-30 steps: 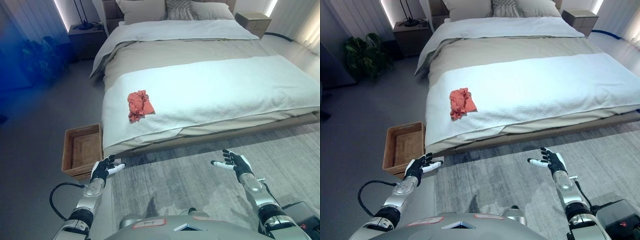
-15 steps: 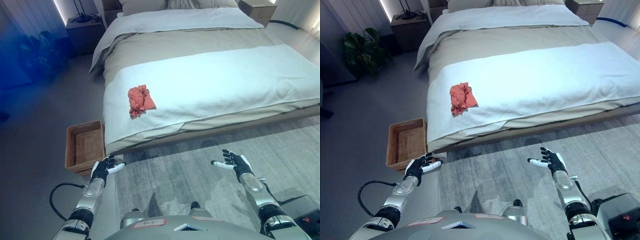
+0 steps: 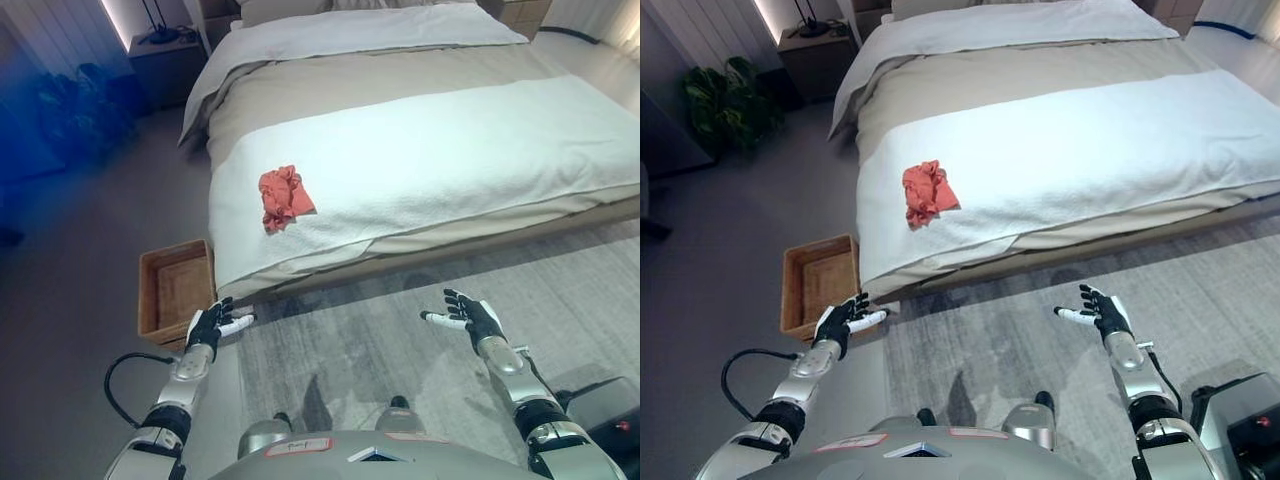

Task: Put the clothes on the bed into the basket.

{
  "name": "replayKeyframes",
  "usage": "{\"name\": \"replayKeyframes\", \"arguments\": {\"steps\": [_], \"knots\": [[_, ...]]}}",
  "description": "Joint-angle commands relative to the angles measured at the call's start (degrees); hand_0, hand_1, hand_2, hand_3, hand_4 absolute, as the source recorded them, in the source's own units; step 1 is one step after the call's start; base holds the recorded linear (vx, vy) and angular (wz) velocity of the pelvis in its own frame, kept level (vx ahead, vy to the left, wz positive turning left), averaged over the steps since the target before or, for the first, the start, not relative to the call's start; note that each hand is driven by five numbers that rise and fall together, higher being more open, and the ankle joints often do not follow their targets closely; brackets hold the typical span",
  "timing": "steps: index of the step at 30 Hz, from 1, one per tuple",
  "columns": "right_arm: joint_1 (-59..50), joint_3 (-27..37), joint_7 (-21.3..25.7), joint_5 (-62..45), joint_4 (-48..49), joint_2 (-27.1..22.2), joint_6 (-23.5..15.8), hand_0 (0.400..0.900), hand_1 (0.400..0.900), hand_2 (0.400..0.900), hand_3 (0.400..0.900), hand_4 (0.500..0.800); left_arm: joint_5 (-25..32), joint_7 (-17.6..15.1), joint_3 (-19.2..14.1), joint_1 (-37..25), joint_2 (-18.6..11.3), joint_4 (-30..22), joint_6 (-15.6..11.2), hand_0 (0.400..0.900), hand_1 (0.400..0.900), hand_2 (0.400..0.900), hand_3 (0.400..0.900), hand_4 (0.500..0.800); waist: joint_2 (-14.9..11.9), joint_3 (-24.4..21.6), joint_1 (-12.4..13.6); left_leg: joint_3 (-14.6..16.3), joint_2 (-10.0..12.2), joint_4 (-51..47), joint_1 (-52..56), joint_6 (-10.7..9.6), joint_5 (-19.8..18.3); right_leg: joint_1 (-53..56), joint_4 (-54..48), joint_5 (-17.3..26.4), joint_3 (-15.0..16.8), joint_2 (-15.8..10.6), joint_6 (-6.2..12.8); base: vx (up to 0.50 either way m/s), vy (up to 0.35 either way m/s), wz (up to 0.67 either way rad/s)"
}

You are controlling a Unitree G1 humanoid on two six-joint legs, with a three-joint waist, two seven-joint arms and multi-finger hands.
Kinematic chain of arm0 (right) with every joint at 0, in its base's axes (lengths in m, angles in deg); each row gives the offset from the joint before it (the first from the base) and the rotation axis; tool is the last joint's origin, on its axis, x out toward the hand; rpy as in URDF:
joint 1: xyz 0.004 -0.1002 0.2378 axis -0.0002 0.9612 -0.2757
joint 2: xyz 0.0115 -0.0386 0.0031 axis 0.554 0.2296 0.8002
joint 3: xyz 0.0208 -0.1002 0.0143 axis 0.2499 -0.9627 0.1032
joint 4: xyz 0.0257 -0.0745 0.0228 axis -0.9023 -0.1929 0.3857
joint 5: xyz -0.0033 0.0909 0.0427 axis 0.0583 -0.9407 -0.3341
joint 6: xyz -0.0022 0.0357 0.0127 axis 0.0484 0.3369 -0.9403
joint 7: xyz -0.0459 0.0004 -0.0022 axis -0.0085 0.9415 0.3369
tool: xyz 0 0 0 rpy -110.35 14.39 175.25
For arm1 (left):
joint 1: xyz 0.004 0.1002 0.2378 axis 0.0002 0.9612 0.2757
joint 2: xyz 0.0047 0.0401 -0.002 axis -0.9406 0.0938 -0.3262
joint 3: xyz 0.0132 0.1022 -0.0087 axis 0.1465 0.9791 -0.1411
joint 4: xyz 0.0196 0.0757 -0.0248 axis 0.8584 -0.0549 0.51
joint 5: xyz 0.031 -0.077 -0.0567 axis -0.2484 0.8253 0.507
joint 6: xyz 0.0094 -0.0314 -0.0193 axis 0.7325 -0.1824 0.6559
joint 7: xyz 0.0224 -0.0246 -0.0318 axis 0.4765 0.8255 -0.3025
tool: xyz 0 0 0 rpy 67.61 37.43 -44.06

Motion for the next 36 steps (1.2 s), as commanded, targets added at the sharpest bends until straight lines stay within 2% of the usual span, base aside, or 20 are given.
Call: {"name": "replayKeyframes", "arguments": {"steps": [1, 2, 3, 6, 11, 14, 17, 18, 19, 20, 21, 22, 23, 24, 26, 29, 30, 32, 33, 36], "knots": [[-4.42, -1.47, 0.96, -2.68, 3.68, 0.52, -3.43, 0.900, 0.900, 0.900, 0.900, 0.800, -0.88, -1.37, -1.55, -5.52, -5.42, -2.96, -4.36, 0.900, 0.900, 0.900, 0.900, 0.800, -1.24, 1.49, 0.22, -2.77, -1.15, 8.51, -0.65, 2.75, -8.43, -10.35, 12.83, 15.20, 2.57, -4.62, 0.02, 0.00, 0.121, -0.03], [-4.47, -1.48, 0.96, -2.68, 3.65, 0.52, -3.44, 0.900, 0.900, 0.900, 0.900, 0.800, -0.88, -1.37, -1.56, -5.56, -5.42, -2.94, -4.37, 0.900, 0.900, 0.900, 0.900, 0.800, -1.24, 1.56, 0.15, -2.84, -1.14, 8.47, -0.58, 2.75, -8.44, -10.27, 12.89, 15.12, 2.51, -4.64, 0.03, 0.14, 0.058, 0.13], [-4.40, -1.55, 0.55, -2.77, 3.06, 0.63, -3.35, 0.900, 0.900, 0.900, 0.900, 0.800, -0.11, -1.32, -2.11, -5.36, -5.42, -3.15, -4.55, 0.900, 0.900, 0.900, 0.900, 0.800, -1.55, 1.56, -0.71, -2.52, -1.61, 7.43, 1.15, 2.35, -9.10, -12.57, 9.23, 16.28, 0.72, -5.03, 0.83, 0.21, 0.000, 0.16], [-4.95, -1.58, 0.63, -3.27, 1.95, 0.85, -3.50, 0.900, 0.900, 0.900, 0.900, 0.800, 0.25, -1.83, -2.78, -5.99, -5.71, -2.29, -5.02, 0.900, 0.900, 0.900, 0.900, 0.800, -2.22, 2.86, -2.43, -3.54, -1.90, 6.32, 4.06, 1.06, -10.43, -14.71, -0.60, 19.10, 0.40, -4.01, 2.71, 0.25, -0.045, 0.21], [-5.87, -1.83, 1.55, -4.09, 1.90, 1.50, -3.67, 0.900, 0.900, 0.900, 0.900, 0.800, 0.95, -2.99, -3.07, -7.23, -5.50, -1.92, -5.44, 0.900, 0.900, 0.900, 0.900, 0.800, -2.73, 3.98, -4.00, -4.57, -0.47, 5.76, 7.36, -0.46, -12.71, -17.49, -11.83, 20.73, -1.27, -0.03, 3.03, 0.20, -0.044, 0.21], [-6.25, -1.76, 1.88, -4.48, 2.27, 1.28, -3.68, 0.900, 0.900, 0.900, 0.900, 0.800, 1.06, -3.43, -2.57, -8.01, -5.48, -1.32, -5.48, 0.900, 0.900, 0.900, 0.900, 0.800, -2.94, 3.89, -4.15, -4.87, 0.24, 5.67, 7.79, -0.92, -13.58, -18.23, -12.15, 20.72, -0.44, 0.93, 3.03, 0.18, -0.065, 0.16], [-6.97, -1.33, 2.72, -6.15, 3.06, 0.53, -3.99, 0.900, 0.900, 0.900, 0.900, 0.800, 2.64, -4.57, -0.78, -11.28, -5.60, -0.16, -5.29, 0.900, 0.900, 0.900, 0.900, 0.800, -3.50, 3.57, -4.72, -6.86, 2.19, 6.28, 10.04, -2.30, -16.08, -19.57, -9.45, 20.72, -0.19, 1.29, 3.03, 0.30, -0.105, 0.39], [-7.72, -1.38, 2.96, -6.59, 3.02, 0.08, -4.02, 0.900, 0.900, 0.900, 0.900, 0.800, 3.23, -4.72, -0.16, -12.26, -5.66, 0.00, -5.24, 0.900, 0.900, 0.900, 0.900, 0.800, -3.59, 3.50, -4.87, -7.23, 2.82, 6.43, 11.07, -2.54, -16.65, -20.56, -6.67, 19.95, -0.38, 1.21, 3.03, 0.33, -0.070, 0.45], [-8.45, -1.42, 3.30, -7.15, 3.26, -0.39, -4.18, 0.900, 0.900, 0.900, 0.900, 0.800, 3.73, -5.10, 0.34, -13.67, -6.14, 0.11, -5.01, 0.900, 0.900, 0.900, 0.900, 0.800, -3.17, 3.26, -4.97, -7.55, 4.07, 7.06, 11.82, -3.15, -17.12, -21.94, -3.26, 15.51, -1.70, 1.10, 3.03, 0.33, -0.102, 0.64], [-9.14, -1.63, 3.74, -7.66, 2.87, -0.82, -4.37, 0.900, 0.900, 0.900, 0.900, 0.800, 3.88, -5.47, 0.93, -14.86, -5.96, 0.61, -5.04, 0.900, 0.900, 0.900, 0.900, 0.800, -2.92, 2.65, -5.29, -7.63, 5.13, 7.30, 11.82, -3.69, -17.19, -21.50, -3.35, 13.93, -2.94, 1.15, 2.92, 0.36, -0.178, 0.81], [-9.43, -1.68, 3.99, -8.16, 2.93, -1.31, -4.81, 0.900, 0.900, 0.900, 0.900, 0.800, 4.43, -5.57, 1.30, -15.60, -5.69, 0.91, -5.10, 0.900, 0.900, 0.900, 0.900, 0.800, -2.54, 2.50, -5.98, -8.03, 6.57, 7.99, 11.57, -4.56, -15.85, -20.55, -3.51, 13.94, -2.95, 2.16, 2.73, 0.38, -0.205, 0.86], [-9.17, -1.37, 4.07, -8.32, 2.86, -1.76, -5.13, 0.900, 0.900, 0.900, 0.900, 0.800, 5.42, -5.42, 1.52, -15.81, -5.34, 1.93, -5.01, 0.900, 0.900, 0.900, 0.900, 0.800, -1.87, 1.73, -6.53, -8.66, 8.56, 9.38, 11.85, -5.66, -13.23, -20.18, -2.10, 11.59, -3.90, 3.20, 2.02, 0.27, -0.145, 0.56], [-9.12, -1.37, 4.06, -8.33, 2.86, -1.84, -5.15, 0.900, 0.900, 0.900, 0.900, 0.800, 5.46, -5.40, 1.55, -15.83, -5.26, 2.01, -5.05, 0.900, 0.900, 0.900, 0.900, 0.800, -1.47, 1.64, -6.72, -8.81, 9.03, 9.36, 11.78, -5.84, -13.30, -20.17, -1.82, 11.23, -4.32, 3.42, 1.93, 0.40, -0.139, 0.74], [-8.95, -1.48, 4.40, -8.78, 3.01, -2.75, -5.37, 0.900, 0.900, 0.900, 0.900, 0.800, 7.08, -4.87, 2.41, -16.85, -4.64, 2.70, -4.95, 0.900, 0.900, 0.900, 0.900, 0.800, -0.66, 1.22, -7.85, -10.15, 10.94, 11.93, 10.39, -6.33, -6.64, -19.42, 0.29, 9.53, -5.05, 5.31, 0.44, 0.32, -0.140, 0.56], [-9.88, -1.34, 4.49, -10.65, 2.31, -3.14, -6.56, 0.900, 0.900, 0.900, 0.900, 0.800, 8.39, -5.79, 2.10, -19.06, -4.14, 5.29, -5.79, 0.900, 0.900, 0.900, 0.900, 0.800, 0.13, 1.35, -8.16, -11.41, 12.26, 13.65, 8.18, -6.94, 0.21, -19.89, 0.34, 8.62, -6.24, 6.81, -0.70, 0.26, -0.191, 0.43], [-10.12, -1.74, 5.03, -11.78, 1.93, -4.11, -7.21, 0.900, 0.900, 0.900, 0.900, 0.800, 9.10, -6.19, 1.84, -20.89, -5.68, 6.53, -5.97, 0.900, 0.900, 0.900, 0.900, 0.800, 0.60, 0.59, -8.73, -11.53, 15.56, 16.06, 5.86, -7.84, 9.53, -19.34, -0.37, 5.92, -6.45, 10.25, -3.04, 0.22, -0.239, 0.02], [-10.23, -2.01, 5.12, -11.96, 1.28, -4.31, -7.31, 0.900, 0.900, 0.900, 0.900, 0.800, 9.01, -6.13, 2.09, -21.56, -6.29, 6.70, -5.96, 0.900, 0.900, 0.900, 0.900, 0.800, 0.37, 0.86, -8.26, -12.04, 15.69, 20.73, 3.81, -7.52, 10.63, -18.27, -0.67, 4.69, -5.78, 12.03, -4.44, 0.31, -0.328, -0.22], [-10.86, -2.43, 5.12, -11.87, -0.18, -5.59, -7.46, 0.900, 0.900, 0.900, 0.900, 0.800, 8.68, -6.12, 2.56, -22.43, -6.70, 6.65, -5.87, 0.900, 0.900, 0.900, 0.900, 0.800, -1.33, 1.79, -7.47, -13.66, 12.21, 34.27, -1.68, -6.50, 11.10, -14.87, -1.94, 3.01, -4.66, 13.37, -6.95, 0.32, -0.372, -0.10], [-10.66, -2.47, 5.14, -11.86, -0.38, -5.91, -7.35, 0.900, 0.900, 0.900, 0.900, 0.800, 8.81, -5.91, 2.77, -22.77, -6.72, 6.80, -5.62, 0.900, 0.900, 0.900, 0.900, 0.800, -1.80, 2.30, -7.16, -12.65, 11.54, 38.27, -3.87, -5.99, 11.03, -12.96, -2.23, 1.77, -4.50, 14.20, -8.02, 0.27, -0.335, -0.02], [-11.26, -2.33, 5.61, -12.42, -1.86, -6.18, -7.35, 0.900, 0.900, 0.900, 0.900, 0.800, 9.11, -5.82, 4.09, -25.25, -6.27, 8.46, -5.56, 0.900, 0.900, 0.900, 0.900, 0.800, -3.36, 4.31, -5.15, -11.23, 6.65, 43.41, -12.60, -4.58, 6.89, -8.35, -3.49, 0.28, -3.01, 14.43, -8.88, 0.20, -0.202, -0.12]]}}
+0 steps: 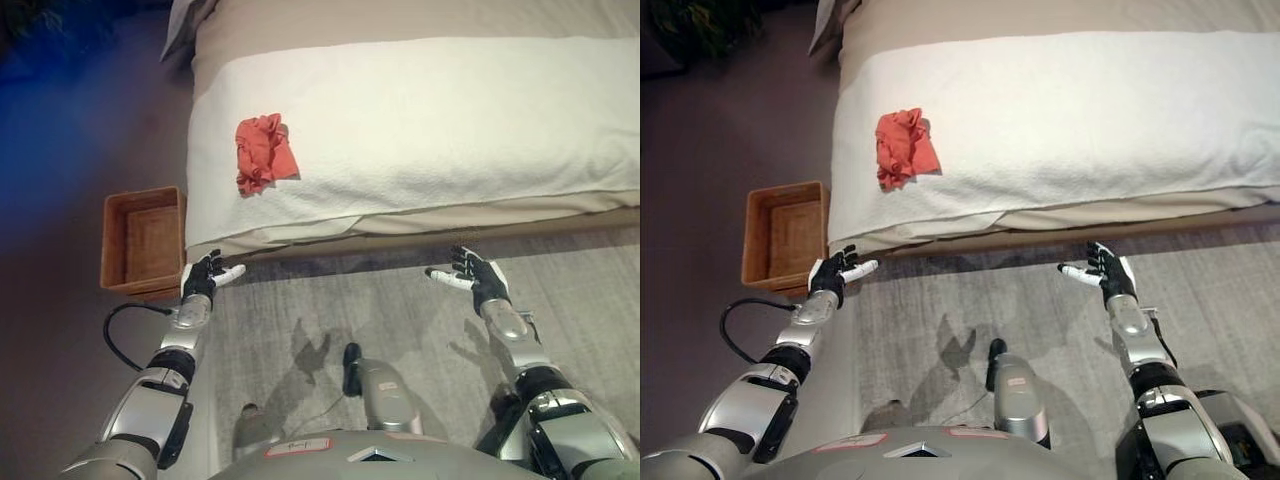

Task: Put the clothes on the bed into the basket.

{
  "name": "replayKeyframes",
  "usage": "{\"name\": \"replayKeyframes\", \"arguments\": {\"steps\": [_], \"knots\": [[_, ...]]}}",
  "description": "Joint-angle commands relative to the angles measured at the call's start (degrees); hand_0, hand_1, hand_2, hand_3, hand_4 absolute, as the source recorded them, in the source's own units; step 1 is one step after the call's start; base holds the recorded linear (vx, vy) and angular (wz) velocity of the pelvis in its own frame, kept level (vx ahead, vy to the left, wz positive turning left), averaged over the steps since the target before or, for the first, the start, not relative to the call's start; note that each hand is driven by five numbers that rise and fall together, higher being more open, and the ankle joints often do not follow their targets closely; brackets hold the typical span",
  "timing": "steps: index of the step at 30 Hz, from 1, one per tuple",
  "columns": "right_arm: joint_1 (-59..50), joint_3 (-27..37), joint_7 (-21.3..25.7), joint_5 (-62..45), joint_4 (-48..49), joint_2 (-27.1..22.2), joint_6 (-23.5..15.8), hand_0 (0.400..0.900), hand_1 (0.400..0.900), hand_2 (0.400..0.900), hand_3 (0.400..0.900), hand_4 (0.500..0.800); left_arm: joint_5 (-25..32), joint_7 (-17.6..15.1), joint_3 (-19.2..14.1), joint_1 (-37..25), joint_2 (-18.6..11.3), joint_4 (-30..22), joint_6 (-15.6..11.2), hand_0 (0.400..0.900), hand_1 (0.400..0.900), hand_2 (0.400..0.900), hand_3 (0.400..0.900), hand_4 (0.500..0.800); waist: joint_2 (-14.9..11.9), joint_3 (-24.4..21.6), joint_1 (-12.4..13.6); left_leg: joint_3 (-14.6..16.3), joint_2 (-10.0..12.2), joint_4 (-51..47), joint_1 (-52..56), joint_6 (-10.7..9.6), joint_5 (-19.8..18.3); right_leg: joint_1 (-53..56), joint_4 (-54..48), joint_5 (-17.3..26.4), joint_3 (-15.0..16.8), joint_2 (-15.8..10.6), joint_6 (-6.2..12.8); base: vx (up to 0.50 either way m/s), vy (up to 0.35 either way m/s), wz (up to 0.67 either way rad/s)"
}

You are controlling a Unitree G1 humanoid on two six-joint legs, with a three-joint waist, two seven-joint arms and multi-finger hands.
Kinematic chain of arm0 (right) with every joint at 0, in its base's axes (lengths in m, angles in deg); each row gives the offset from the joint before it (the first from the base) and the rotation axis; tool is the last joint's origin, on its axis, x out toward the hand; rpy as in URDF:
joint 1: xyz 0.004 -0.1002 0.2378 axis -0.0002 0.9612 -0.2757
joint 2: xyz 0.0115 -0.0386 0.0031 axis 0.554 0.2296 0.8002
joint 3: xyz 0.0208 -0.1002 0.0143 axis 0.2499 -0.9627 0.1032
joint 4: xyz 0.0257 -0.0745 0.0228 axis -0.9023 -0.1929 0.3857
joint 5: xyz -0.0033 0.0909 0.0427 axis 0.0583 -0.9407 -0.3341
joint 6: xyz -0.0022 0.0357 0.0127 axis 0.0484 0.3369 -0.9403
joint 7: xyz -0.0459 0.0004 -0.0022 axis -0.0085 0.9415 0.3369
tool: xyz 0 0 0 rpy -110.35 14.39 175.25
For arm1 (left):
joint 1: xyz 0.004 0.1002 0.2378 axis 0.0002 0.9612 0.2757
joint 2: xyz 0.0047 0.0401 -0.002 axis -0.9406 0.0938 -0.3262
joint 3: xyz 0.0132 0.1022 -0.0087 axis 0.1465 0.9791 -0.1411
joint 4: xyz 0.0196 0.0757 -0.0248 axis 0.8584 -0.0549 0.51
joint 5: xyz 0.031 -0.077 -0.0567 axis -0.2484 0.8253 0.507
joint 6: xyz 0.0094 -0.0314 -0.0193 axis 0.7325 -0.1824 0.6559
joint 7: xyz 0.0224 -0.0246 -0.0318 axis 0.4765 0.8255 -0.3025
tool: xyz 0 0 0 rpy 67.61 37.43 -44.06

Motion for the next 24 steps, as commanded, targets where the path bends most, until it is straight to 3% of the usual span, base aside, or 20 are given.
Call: {"name": "replayKeyframes", "arguments": {"steps": [1, 3, 5, 7, 10, 15, 17, 19, 20, 21, 22, 24], "knots": [[-2.32, 0.30, 2.45, -2.14, -1.49, -3.54, -4.43, 0.900, 0.900, 0.900, 0.900, 0.800, 1.36, -1.07, 1.65, -8.56, -3.78, -2.15, -4.12, 0.900, 0.900, 0.900, 0.900, 0.800, -3.07, 2.52, 1.38, 6.43, -8.35, 17.54, -4.89, 5.39, 3.05, 6.28, -12.48, 9.05, 8.04, 0.13, 3.16, 0.19, -0.135, -0.24], [-2.95, -0.15, 2.74, -2.23, -2.35, -3.33, -4.45, 0.900, 0.900, 0.900, 0.900, 0.800, 1.30, -1.32, 2.06, -9.15, -3.62, -1.24, -4.04, 0.900, 0.900, 0.900, 0.900, 0.800, -4.17, 3.77, 3.01, 8.12, -8.42, 15.56, -12.78, 6.56, 0.56, 8.67, -12.91, 8.42, 9.43, 0.39, 3.61, 0.20, -0.043, -0.49], [-3.04, -0.41, 3.19, -1.88, -2.88, -3.14, -4.55, 0.900, 0.900, 0.900, 0.900, 0.800, 1.19, -1.53, 2.21, -9.29, -3.74, -0.41, -4.12, 0.900, 0.900, 0.900, 0.900, 0.800, -4.25, 4.37, 4.65, 6.91, -6.51, 7.65, -18.06, 5.92, 4.05, 9.98, -12.75, 8.14, 10.51, 0.86, 4.34, 0.25, 0.112, -0.62], [-2.79, -0.18, 4.01, -1.66, -2.54, -2.69, -5.12, 0.900, 0.900, 0.900, 0.900, 0.800, 1.17, -1.84, 1.77, -9.04, -3.99, 0.03, -4.34, 0.900, 0.900, 0.900, 0.900, 0.800, -1.89, 4.58, 6.67, 3.47, -2.82, -9.42, -18.33, 4.27, 10.33, 12.49, -12.96, 6.14, 11.91, 3.13, 5.43, 0.39, 0.236, -0.66], [-1.57, 0.08, 4.47, -1.19, -2.41, -2.27, -5.78, 0.900, 0.900, 0.900, 0.900, 0.800, 0.94, -1.86, 0.50, -8.58, -3.96, 1.96, -4.36, 0.900, 0.900, 0.900, 0.900, 0.800, -0.66, 4.99, 7.74, 3.18, -0.25, -25.02, -14.40, 2.71, 14.07, 16.11, -11.93, 2.65, 14.52, 4.56, 5.34, 0.34, 0.146, -0.69], [-3.31, -2.00, 3.76, -1.47, -4.37, -1.67, -5.76, 0.900, 0.900, 0.900, 0.900, 0.800, 2.00, -2.35, -1.49, -7.26, -4.83, 3.97, -4.80, 0.900, 0.900, 0.900, 0.900, 0.800, 1.14, 3.84, 9.14, -0.73, 1.44, -24.81, -14.26, 1.52, 14.12, 20.17, -10.08, -2.10, 22.52, 5.62, 6.01, 0.27, 0.210, -1.17], [-7.11, -4.55, 3.17, -1.71, -5.54, -0.76, -5.54, 0.900, 0.900, 0.900, 0.900, 0.800, 2.49, -2.44, -2.17, -7.04, -5.94, 4.84, -5.07, 0.900, 0.900, 0.900, 0.900, 0.800, 1.72, 3.35, 10.38, -1.08, 1.70, -22.16, -13.35, 1.40, 13.88, 21.46, -9.85, -3.87, 25.71, 4.44, 6.60, 0.23, 0.319, -1.49], [-10.80, -7.19, 2.78, -0.89, -5.43, -0.97, -4.76, 0.900, 0.900, 0.900, 0.900, 0.800, 3.66, -3.26, -3.39, -5.94, -7.15, 4.53, -5.31, 0.900, 0.900, 0.900, 0.900, 0.800, 2.65, 2.47, 11.53, -1.06, 2.12, -20.12, -13.26, 2.06, 11.95, 20.50, -8.20, -5.44, 27.75, 0.92, 8.32, 0.19, 0.428, -1.44], [-10.82, -7.33, 2.79, 0.14, -4.93, -0.77, -4.78, 0.900, 0.900, 0.900, 0.900, 0.800, 3.95, -3.22, -3.46, -6.02, -6.94, 4.19, -5.19, 0.900, 0.900, 0.900, 0.900, 0.800, 3.21, 2.00, 12.14, -1.03, 2.11, -20.40, -12.43, 2.19, 12.23, 19.92, -6.76, -4.98, 27.61, -1.03, 9.45, 0.21, 0.406, -0.94], [-11.92, -7.46, 3.21, -0.05, -4.92, 0.00, -4.80, 0.900, 0.900, 0.900, 0.900, 0.800, 3.32, -3.57, -2.43, -7.44, -7.46, 4.36, -4.81, 0.900, 0.900, 0.900, 0.900, 0.800, 2.80, 2.23, 12.53, 1.64, 1.44, -18.27, -12.79, 2.37, 11.03, 20.08, -6.30, -4.36, 27.02, -2.92, 10.27, 0.17, 0.342, -1.08], [-14.45, -7.78, 3.70, -0.95, -4.51, 1.40, -5.10, 0.900, 0.900, 0.900, 0.900, 0.800, 1.34, -4.73, -1.15, -8.14, -8.97, 3.69, -5.51, 0.900, 0.900, 0.900, 0.900, 0.800, 2.35, 3.64, 13.50, 4.44, 1.52, -15.64, -12.98, 2.56, 9.03, 16.98, -4.70, -2.06, 23.19, -5.56, 11.08, -0.03, 0.215, -1.28], [-17.76, -10.01, 4.24, 0.19, -3.01, 2.99, -5.25, 0.900, 0.900, 0.900, 0.900, 0.800, -1.09, -7.16, -0.27, -9.88, -10.53, 2.77, -5.17, 0.900, 0.900, 0.900, 0.900, 0.800, 2.06, 5.43, 15.26, 8.09, 3.59, -16.16, -13.33, 2.14, 9.41, 11.24, -4.87, 2.76, 12.55, -9.27, 12.20, -0.13, 0.128, -1.10]]}}
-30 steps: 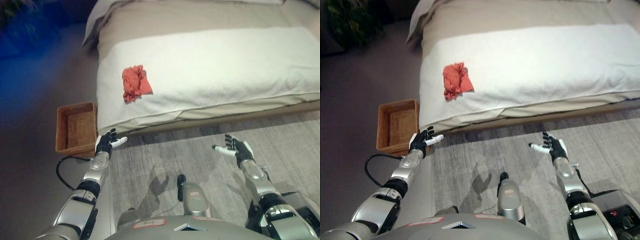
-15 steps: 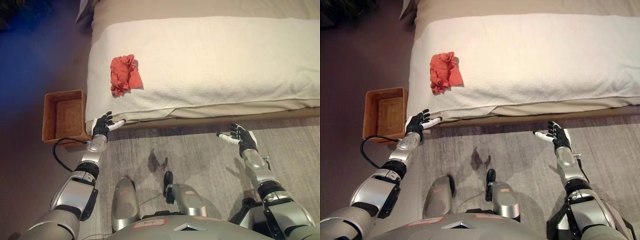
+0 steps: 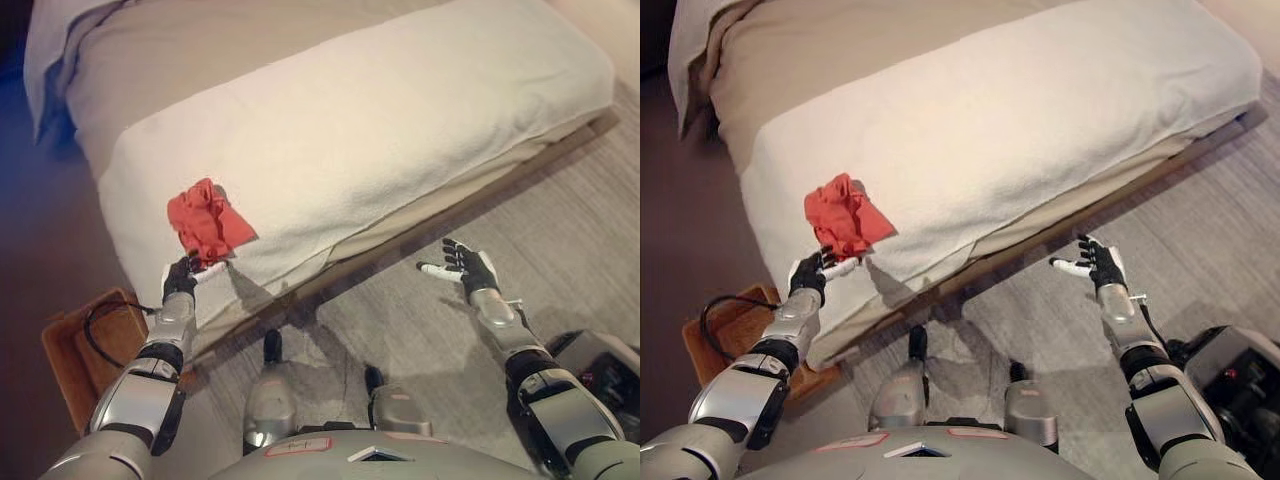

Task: Put the clothes on the bed into the basket.

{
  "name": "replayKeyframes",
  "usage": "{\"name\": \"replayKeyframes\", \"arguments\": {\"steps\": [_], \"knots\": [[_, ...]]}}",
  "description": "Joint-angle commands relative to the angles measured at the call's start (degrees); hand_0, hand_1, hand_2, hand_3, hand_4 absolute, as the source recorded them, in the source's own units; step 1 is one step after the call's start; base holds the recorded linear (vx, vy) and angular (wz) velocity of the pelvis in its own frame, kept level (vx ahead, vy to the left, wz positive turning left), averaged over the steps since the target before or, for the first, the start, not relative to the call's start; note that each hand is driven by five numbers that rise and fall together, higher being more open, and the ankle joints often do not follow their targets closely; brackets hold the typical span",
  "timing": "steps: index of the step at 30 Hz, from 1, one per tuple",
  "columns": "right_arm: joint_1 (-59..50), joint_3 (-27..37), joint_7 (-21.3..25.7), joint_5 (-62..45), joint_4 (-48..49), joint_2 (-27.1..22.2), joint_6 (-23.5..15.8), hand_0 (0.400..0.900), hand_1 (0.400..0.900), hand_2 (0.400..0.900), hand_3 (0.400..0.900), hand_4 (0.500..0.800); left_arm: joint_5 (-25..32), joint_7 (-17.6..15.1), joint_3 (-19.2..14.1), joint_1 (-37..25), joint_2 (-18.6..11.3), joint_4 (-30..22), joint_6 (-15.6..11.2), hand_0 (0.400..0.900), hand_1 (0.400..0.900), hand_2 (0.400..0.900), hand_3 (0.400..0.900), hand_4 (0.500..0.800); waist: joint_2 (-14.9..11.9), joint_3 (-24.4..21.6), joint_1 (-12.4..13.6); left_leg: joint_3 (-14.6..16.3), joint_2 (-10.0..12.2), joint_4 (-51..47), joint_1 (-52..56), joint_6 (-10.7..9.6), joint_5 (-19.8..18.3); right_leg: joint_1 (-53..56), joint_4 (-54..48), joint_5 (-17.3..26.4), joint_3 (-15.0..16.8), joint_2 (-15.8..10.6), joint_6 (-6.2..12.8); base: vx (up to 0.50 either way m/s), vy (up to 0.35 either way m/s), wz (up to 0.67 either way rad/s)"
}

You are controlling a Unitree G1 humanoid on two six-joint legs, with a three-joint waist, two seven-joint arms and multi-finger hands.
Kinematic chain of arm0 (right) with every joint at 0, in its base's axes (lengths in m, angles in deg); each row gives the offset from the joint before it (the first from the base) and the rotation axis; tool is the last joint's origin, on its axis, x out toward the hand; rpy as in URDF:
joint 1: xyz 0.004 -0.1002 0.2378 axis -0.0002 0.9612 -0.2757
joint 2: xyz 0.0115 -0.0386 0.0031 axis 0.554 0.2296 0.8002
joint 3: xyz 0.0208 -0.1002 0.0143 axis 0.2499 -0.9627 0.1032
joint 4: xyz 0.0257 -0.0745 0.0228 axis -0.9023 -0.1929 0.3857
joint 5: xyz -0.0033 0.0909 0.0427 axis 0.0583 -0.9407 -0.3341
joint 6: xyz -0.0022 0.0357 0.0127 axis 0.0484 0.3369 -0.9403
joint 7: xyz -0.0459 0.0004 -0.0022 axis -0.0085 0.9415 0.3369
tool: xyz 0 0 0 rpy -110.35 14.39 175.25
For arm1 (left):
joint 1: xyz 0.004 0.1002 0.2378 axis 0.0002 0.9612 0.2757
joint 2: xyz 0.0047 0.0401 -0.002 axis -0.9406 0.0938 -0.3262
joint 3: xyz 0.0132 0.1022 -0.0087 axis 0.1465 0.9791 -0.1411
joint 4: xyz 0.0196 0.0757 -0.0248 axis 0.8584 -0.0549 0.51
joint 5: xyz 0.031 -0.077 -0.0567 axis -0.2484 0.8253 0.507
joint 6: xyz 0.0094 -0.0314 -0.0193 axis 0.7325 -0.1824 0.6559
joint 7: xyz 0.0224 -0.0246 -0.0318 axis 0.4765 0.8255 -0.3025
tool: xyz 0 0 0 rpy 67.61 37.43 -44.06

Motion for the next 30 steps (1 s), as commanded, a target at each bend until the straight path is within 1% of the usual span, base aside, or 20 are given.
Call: {"name": "replayKeyframes", "arguments": {"steps": [1, 2, 3, 5, 7, 8, 9, 10, 12, 13, 15, 17, 18, 19, 20, 23, 24, 26, 28, 30], "knots": [[-10.14, -0.55, 1.44, 0.63, 3.05, 0.25, -4.46, 0.900, 0.900, 0.900, 0.900, 0.800, -3.25, -5.24, -0.02, -5.11, -7.09, -1.67, -3.89, 0.900, 0.900, 0.900, 0.900, 0.800, -1.25, 0.64, 2.81, -1.51, 8.61, 7.27, -10.18, -6.80, 1.68, -1.30, 1.35, 6.40, -10.21, -5.15, 4.06, -0.06, 0.036, -0.21], [-12.48, -2.37, 1.66, 1.00, 3.74, 0.68, -4.81, 0.900, 0.900, 0.900, 0.900, 0.800, -9.78, -8.63, 2.75, -7.72, -8.28, -1.95, -3.52, 0.900, 0.900, 0.900, 0.900, 0.800, -2.81, 2.07, 1.98, -0.63, 8.48, 6.59, -10.42, -6.76, 2.13, -3.22, 0.16, 9.87, -9.76, -4.02, 5.02, 0.00, 0.022, -0.05], [-12.87, -3.00, 1.57, 1.12, 4.27, 0.66, -4.94, 0.900, 0.900, 0.900, 0.900, 0.800, -13.20, -10.41, 3.71, -9.09, -8.85, -1.24, -3.34, 0.900, 0.900, 0.900, 0.900, 0.800, -3.85, 2.68, 1.78, -0.20, 8.54, 6.73, -10.66, -6.71, 2.03, -3.38, -1.00, 10.53, -9.59, -3.69, 4.96, -0.01, 0.020, -0.12], [-12.86, -3.17, 2.07, 1.58, 5.63, 0.17, -5.37, 0.900, 0.900, 0.900, 0.900, 0.800, -16.88, -13.20, 5.08, -11.35, -9.18, 0.55, -2.30, 0.900, 0.900, 0.900, 0.900, 0.800, -5.49, 3.43, 0.86, 0.08, 8.65, 6.65, -11.36, -6.73, 1.61, -3.61, -3.51, 11.81, -10.38, -3.75, 5.25, -0.02, 0.016, -0.22], [-12.31, -3.15, 2.63, 1.67, 6.27, -0.75, -5.62, 0.900, 0.900, 0.900, 0.900, 0.800, -19.72, -15.24, 6.73, -14.24, -9.61, 1.65, -1.12, 0.900, 0.900, 0.900, 0.900, 0.800, -6.16, 3.67, -0.14, 0.20, 8.85, 6.51, -12.36, -6.79, 1.67, -4.17, -4.79, 12.44, -10.78, -3.64, 5.46, 0.00, 0.021, -0.09], [-11.94, -2.82, 2.82, 1.62, 6.74, -1.22, -5.74, 0.900, 0.900, 0.900, 0.900, 0.800, -20.48, -15.12, 7.32, -15.21, -9.92, 2.20, -0.81, 0.900, 0.900, 0.900, 0.900, 0.800, -6.37, 3.72, -0.77, 0.24, 9.05, 6.30, -12.73, -6.84, 1.65, -4.53, -5.41, 12.60, -10.97, -3.62, 5.62, 0.02, 0.028, -0.05], [-11.92, -2.78, 2.82, 1.62, 6.78, -1.23, -5.72, 0.900, 0.900, 0.900, 0.900, 0.800, -20.48, -15.11, 7.37, -15.28, -9.91, 2.26, -0.83, 0.900, 0.900, 0.900, 0.900, 0.800, -6.36, 3.67, -0.77, 0.20, 9.05, 6.31, -12.80, -6.84, 1.66, -4.57, -5.43, 12.61, -11.01, -3.61, 5.62, 0.01, 0.036, -0.17], [-11.29, -2.30, 2.88, 1.28, 7.23, -1.56, -5.77, 0.900, 0.900, 0.900, 0.900, 0.800, -22.68, -15.64, 8.46, -16.98, -10.94, 3.65, -0.13, 0.900, 0.900, 0.900, 0.900, 0.800, -6.84, 3.58, -1.79, 0.43, 9.04, 5.97, -13.17, -6.98, 1.57, -4.98, -6.68, 13.41, -10.75, -3.55, 5.83, 0.00, 0.036, -0.26], [-10.68, -1.91, 2.96, 1.14, 6.96, -1.52, -5.90, 0.900, 0.900, 0.900, 0.900, 0.800, -23.20, -15.54, 8.96, -18.18, -11.10, 4.51, 0.43, 0.900, 0.900, 0.900, 0.900, 0.800, -7.12, 3.38, -2.64, 0.75, 9.25, 5.98, -13.53, -7.09, 1.34, -5.76, -7.51, 14.50, -10.23, -3.56, 6.16, 0.00, 0.034, -0.34], [-10.34, -1.75, 3.18, 1.08, 7.35, -1.51, -5.90, 0.900, 0.900, 0.900, 0.900, 0.800, -24.33, -16.22, 9.31, -18.64, -11.27, 4.71, 0.98, 0.900, 0.900, 0.900, 0.900, 0.800, -7.26, 3.28, -3.02, 0.90, 9.35, 6.19, -13.61, -7.15, 1.17, -6.13, -7.80, 14.96, -9.94, -3.54, 6.30, 0.01, 0.020, -0.27], [-9.36, -0.92, 3.51, 0.74, 8.25, -1.45, -6.23, 0.900, 0.900, 0.900, 0.900, 0.800, -26.22, -17.34, 9.12, -18.56, -11.26, 6.07, 1.88, 0.900, 0.900, 0.900, 0.900, 0.800, -7.40, 3.19, -3.69, 1.21, 9.56, 6.91, -13.69, -7.20, 0.63, -6.80, -7.97, 15.14, -9.18, -3.43, 6.41, 0.03, 0.022, -0.21], [-7.47, 0.36, 3.72, 0.60, 10.11, -1.73, -6.99, 0.900, 0.900, 0.900, 0.900, 0.800, -28.06, -19.46, 8.42, -18.70, -11.19, 6.78, 2.74, 0.900, 0.900, 0.900, 0.900, 0.800, -7.44, 3.10, -4.41, 1.30, 9.75, 7.47, -13.88, -7.25, 0.27, -7.22, -7.80, 14.54, -8.76, -3.39, 6.25, 0.01, 0.034, -0.15], [-6.39, 0.96, 3.87, 0.52, 11.15, -2.02, -7.24, 0.900, 0.900, 0.900, 0.900, 0.800, -28.52, -20.23, 8.16, -18.84, -11.17, 6.90, 3.29, 0.900, 0.900, 0.900, 0.900, 0.800, -7.43, 3.05, -4.70, 1.36, 9.82, 7.51, -14.02, -7.27, 0.24, -7.40, -7.78, 14.35, -8.81, -3.35, 6.26, -0.01, 0.027, -0.09], [-6.30, 1.00, 3.88, 0.54, 11.23, -2.05, -7.20, 0.900, 0.900, 0.900, 0.900, 0.800, -28.54, -20.25, 8.18, -18.83, -11.13, 6.89, 3.31, 0.900, 0.900, 0.900, 0.900, 0.800, -7.41, 2.99, -4.69, 1.34, 9.82, 7.53, -14.06, -7.28, 0.23, -7.44, -7.76, 14.34, -8.82, -3.35, 6.26, -0.01, 0.000, -0.04], [-4.59, 2.11, 4.12, -0.02, 12.11, -2.39, -7.81, 0.900, 0.900, 0.900, 0.900, 0.800, -29.05, -21.40, 7.65, -19.04, -11.15, 7.26, 3.53, 0.900, 0.900, 0.900, 0.900, 0.800, -7.38, 2.83, -5.31, 1.34, 9.96, 7.47, -14.55, -7.39, 0.41, -7.69, -7.99, 14.41, -9.03, -3.33, 6.37, 0.00, 0.000, 0.00], [-2.59, 3.27, 4.20, -0.23, 12.52, -2.53, -8.17, 0.900, 0.900, 0.900, 0.900, 0.800, -30.29, -22.44, 7.15, -18.71, -11.58, 7.73, 3.64, 0.900, 0.900, 0.900, 0.900, 0.800, -7.39, 2.35, -5.83, 0.95, 9.89, 7.84, -14.85, -7.40, 0.13, -7.88, -8.10, 14.26, -9.08, -3.25, 6.41, 0.01, -0.003, 0.01], [-2.55, 3.28, 4.20, -0.23, 12.53, -2.53, -8.17, 0.900, 0.900, 0.900, 0.900, 0.800, -30.30, -22.45, 7.15, -18.69, -11.57, 7.73, 3.63, 0.900, 0.900, 0.900, 0.900, 0.800, -7.38, 2.32, -5.84, 0.93, 9.89, 7.87, -14.88, -7.40, 0.11, -7.89, -8.09, 14.24, -9.09, -3.25, 6.41, 0.04, 0.001, 0.00], [-1.49, 4.00, 4.39, -0.50, 12.41, -2.47, -8.71, 0.900, 0.900, 0.900, 0.900, 0.800, -30.24, -23.45, 6.67, -18.92, -11.95, 8.34, 3.92, 0.900, 0.900, 0.900, 0.900, 0.800, -7.43, 2.01, -6.05, 0.55, 9.91, 8.14, -15.24, -7.49, 0.07, -7.77, -8.11, 13.95, -9.15, -3.16, 6.44, 0.00, 0.000, 0.00], [-1.42, 3.94, 4.51, -0.86, 12.31, -2.11, -8.87, 0.900, 0.900, 0.900, 0.900, 0.800, -30.29, -24.34, 6.53, -19.78, -13.02, 8.89, 4.47, 0.900, 0.900, 0.900, 0.900, 0.800, -7.67, 1.81, -6.20, 0.36, 10.06, 8.04, -15.58, -7.57, 0.15, -7.75, -8.39, 14.20, -9.15, -3.06, 6.57, 0.00, -0.016, -0.01], [-1.38, 3.72, 4.49, -0.93, 12.63, -2.01, -8.98, 0.900, 0.900, 0.900, 0.900, 0.800, -30.71, -24.53, 6.62, -20.50, -13.97, 9.30, 4.74, 0.900, 0.900, 0.900, 0.900, 0.800, -7.89, 1.70, -6.34, 0.31, 10.03, 7.93, -15.64, -7.57, 0.12, -7.74, -8.78, 14.64, -9.21, -3.04, 6.68, 0.00, -0.015, -0.01]]}}
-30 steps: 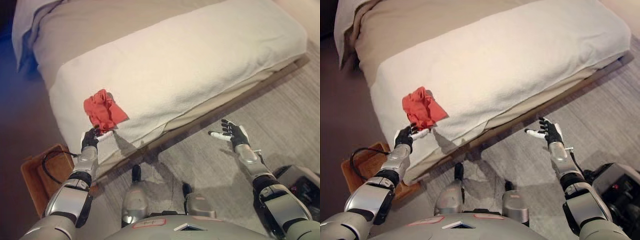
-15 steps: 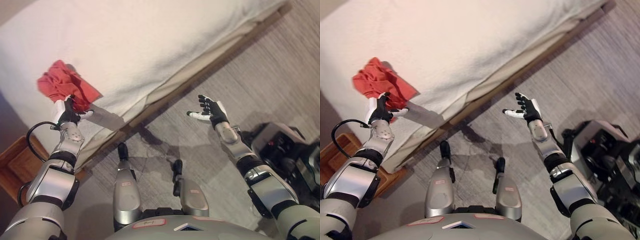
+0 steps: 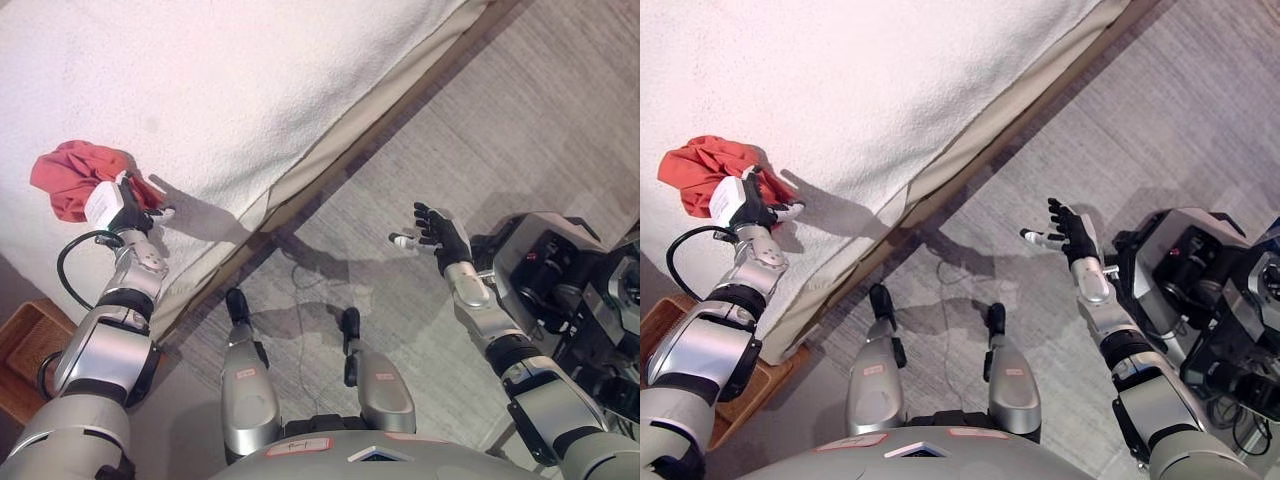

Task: Put the clothes on the bed into the basket.

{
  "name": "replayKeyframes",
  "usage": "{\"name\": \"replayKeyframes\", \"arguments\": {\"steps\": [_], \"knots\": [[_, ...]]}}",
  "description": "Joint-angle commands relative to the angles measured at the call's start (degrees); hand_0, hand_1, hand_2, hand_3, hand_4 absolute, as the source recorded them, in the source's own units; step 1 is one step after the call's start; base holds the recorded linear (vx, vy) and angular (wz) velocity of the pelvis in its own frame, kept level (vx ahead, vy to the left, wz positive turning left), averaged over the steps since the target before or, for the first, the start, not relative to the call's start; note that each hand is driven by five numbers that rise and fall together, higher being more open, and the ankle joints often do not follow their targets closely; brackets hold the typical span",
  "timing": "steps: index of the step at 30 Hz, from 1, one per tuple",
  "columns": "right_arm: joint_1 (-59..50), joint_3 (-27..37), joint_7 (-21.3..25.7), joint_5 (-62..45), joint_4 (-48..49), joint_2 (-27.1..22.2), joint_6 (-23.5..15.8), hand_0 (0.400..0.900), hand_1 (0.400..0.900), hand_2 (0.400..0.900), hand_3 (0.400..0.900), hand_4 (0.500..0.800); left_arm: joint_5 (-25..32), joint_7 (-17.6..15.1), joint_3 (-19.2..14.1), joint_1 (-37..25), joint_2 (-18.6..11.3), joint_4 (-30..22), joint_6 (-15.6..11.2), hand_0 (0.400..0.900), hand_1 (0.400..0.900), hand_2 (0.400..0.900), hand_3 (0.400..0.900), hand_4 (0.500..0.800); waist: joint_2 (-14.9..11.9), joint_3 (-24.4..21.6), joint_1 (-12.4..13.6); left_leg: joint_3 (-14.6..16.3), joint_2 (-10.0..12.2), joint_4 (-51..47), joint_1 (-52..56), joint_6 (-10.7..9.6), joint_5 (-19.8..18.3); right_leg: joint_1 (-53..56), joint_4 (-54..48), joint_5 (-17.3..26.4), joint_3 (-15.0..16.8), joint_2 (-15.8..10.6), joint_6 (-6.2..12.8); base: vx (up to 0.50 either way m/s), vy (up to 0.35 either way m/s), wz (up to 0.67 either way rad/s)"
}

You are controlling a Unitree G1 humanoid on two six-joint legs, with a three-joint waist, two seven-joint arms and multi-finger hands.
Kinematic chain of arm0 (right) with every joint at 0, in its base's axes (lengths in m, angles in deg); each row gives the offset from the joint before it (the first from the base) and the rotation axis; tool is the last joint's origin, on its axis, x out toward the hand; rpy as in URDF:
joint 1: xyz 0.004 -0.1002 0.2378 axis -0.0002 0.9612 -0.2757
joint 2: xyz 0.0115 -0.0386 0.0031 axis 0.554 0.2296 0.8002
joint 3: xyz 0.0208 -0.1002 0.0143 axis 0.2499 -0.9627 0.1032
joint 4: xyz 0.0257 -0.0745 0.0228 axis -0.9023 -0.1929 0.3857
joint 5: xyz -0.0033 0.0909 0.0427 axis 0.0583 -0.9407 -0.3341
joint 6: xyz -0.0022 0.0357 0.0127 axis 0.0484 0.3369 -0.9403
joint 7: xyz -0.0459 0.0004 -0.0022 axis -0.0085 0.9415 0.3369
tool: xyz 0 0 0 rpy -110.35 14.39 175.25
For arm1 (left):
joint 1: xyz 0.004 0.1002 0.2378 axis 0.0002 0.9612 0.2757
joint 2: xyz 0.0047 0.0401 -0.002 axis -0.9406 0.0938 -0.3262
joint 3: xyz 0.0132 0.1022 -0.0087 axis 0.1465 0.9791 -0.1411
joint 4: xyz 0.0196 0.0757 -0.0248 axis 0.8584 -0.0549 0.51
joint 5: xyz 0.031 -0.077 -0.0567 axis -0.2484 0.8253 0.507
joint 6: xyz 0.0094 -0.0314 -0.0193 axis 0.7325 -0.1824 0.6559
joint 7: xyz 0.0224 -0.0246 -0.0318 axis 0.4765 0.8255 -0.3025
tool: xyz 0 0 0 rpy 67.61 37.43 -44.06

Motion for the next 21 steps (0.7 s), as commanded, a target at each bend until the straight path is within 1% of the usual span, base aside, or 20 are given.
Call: {"name": "replayKeyframes", "arguments": {"steps": [1, 2, 3, 4, 5, 6, 7, 11, 16, 21], "knots": [[-0.32, 4.40, 2.74, -2.19, 3.33, -2.96, -4.80, 0.900, 0.900, 0.900, 0.900, 0.800, -3.51, -5.74, -1.97, -7.09, -5.64, 4.05, -0.42, 0.900, 0.900, 0.900, 0.900, 0.800, -1.03, -3.22, -0.02, -6.24, 5.03, 4.95, -4.75, -4.86, -0.16, 0.04, 0.80, 7.11, 2.01, -4.34, 3.89, 0.00, 0.000, 0.00], [-0.39, 4.44, 2.82, -2.12, 3.21, -2.90, -4.76, 0.900, 0.900, 0.900, 0.900, 0.800, -3.73, -5.62, -1.98, -7.25, -5.96, 4.42, -0.26, 0.900, 0.900, 0.900, 0.900, 0.800, -1.11, -3.21, -0.01, -6.31, 5.03, 4.90, -4.77, -4.85, -0.14, 0.07, 0.71, 7.19, 2.04, -4.32, 3.90, 0.00, 0.000, 0.00], [-0.20, 4.69, 2.80, -2.09, 2.87, -2.95, -4.72, 0.900, 0.900, 0.900, 0.900, 0.800, -4.75, -5.58, -1.90, -7.26, -6.29, 4.97, 0.52, 0.900, 0.900, 0.900, 0.900, 0.800, -1.11, -3.19, 0.05, -6.42, 5.08, 4.85, -4.78, -4.84, -0.15, 0.11, 0.61, 7.08, 2.02, -4.35, 3.90, 0.00, 0.000, 0.00], [-0.20, 4.70, 2.80, -2.09, 2.87, -2.94, -4.72, 0.900, 0.900, 0.900, 0.900, 0.800, -4.76, -5.57, -1.89, -7.28, -6.29, 4.97, 0.53, 0.900, 0.900, 0.900, 0.900, 0.800, -1.11, -3.18, 0.06, -6.42, 5.08, 4.84, -4.77, -4.84, -0.15, 0.12, 0.61, 7.08, 2.02, -4.35, 3.89, 0.00, 0.000, 0.00], [0.20, 5.12, 2.66, -2.12, 3.24, -3.00, -4.72, 0.900, 0.900, 0.900, 0.900, 0.800, -5.02, -5.76, -2.56, -7.59, -7.21, 6.15, 1.36, 0.900, 0.900, 0.900, 0.900, 0.800, -1.20, -3.17, 0.08, -6.46, 5.16, 4.70, -4.75, -4.85, -0.08, 0.08, 0.58, 7.14, 1.86, -4.32, 3.92, 0.00, 0.000, 0.00], [0.19, 5.12, 2.66, -2.12, 3.25, -3.00, -4.72, 0.900, 0.900, 0.900, 0.900, 0.800, -5.02, -5.76, -2.55, -7.60, -7.21, 6.17, 1.35, 0.900, 0.900, 0.900, 0.900, 0.800, -1.20, -3.16, 0.08, -6.46, 5.15, 4.68, -4.74, -4.85, -0.07, 0.09, 0.58, 7.14, 1.86, -4.32, 3.92, 0.00, -0.011, -0.05], [0.61, 5.29, 2.51, -2.20, 3.99, -3.22, -4.82, 0.900, 0.900, 0.900, 0.900, 0.800, -4.47, -6.39, -3.81, -8.10, -8.82, 7.14, 2.06, 0.900, 0.900, 0.900, 0.900, 0.800, -1.54, -3.19, 0.10, -6.36, 5.33, 4.45, -4.68, -4.90, -0.05, 0.02, 0.30, 7.21, 1.71, -4.20, 4.07, 0.00, -0.020, -0.05], [2.14, 5.93, 2.21, -2.03, 4.86, -3.63, -4.63, 0.900, 0.900, 0.900, 0.900, 0.800, -2.60, -6.08, -6.55, -7.26, -11.62, 8.17, 1.96, 0.900, 0.900, 0.900, 0.900, 0.800, -1.91, -3.47, 0.47, -6.66, 5.65, 4.61, -4.73, -4.96, -0.16, 0.27, 0.07, 7.28, 1.42, -4.17, 4.07, 0.01, -0.011, 0.01], [2.39, 6.48, 2.16, -1.35, 4.80, -4.13, -4.45, 0.900, 0.900, 0.900, 0.900, 0.800, -1.23, -5.85, -8.45, -5.96, -12.39, 8.70, 1.51, 0.900, 0.900, 0.900, 0.900, 0.800, -1.75, -3.48, 1.11, -7.53, 5.32, 5.15, -5.50, -4.91, -0.29, 0.80, 0.24, 6.52, 0.62, -4.42, 4.04, 0.00, 0.005, 0.10], [2.19, 6.56, 1.94, -1.62, 6.85, -5.08, -4.63, 0.900, 0.900, 0.900, 0.900, 0.800, -0.35, -5.01, -8.73, -6.22, -12.81, 9.08, 1.37, 0.900, 0.900, 0.900, 0.900, 0.800, -2.30, -3.31, 1.09, -8.16, 5.10, 4.89, -7.06, -4.97, 0.20, 0.48, -0.06, 6.89, -0.11, -4.24, 4.07, -0.03, -0.011, 0.08]]}}
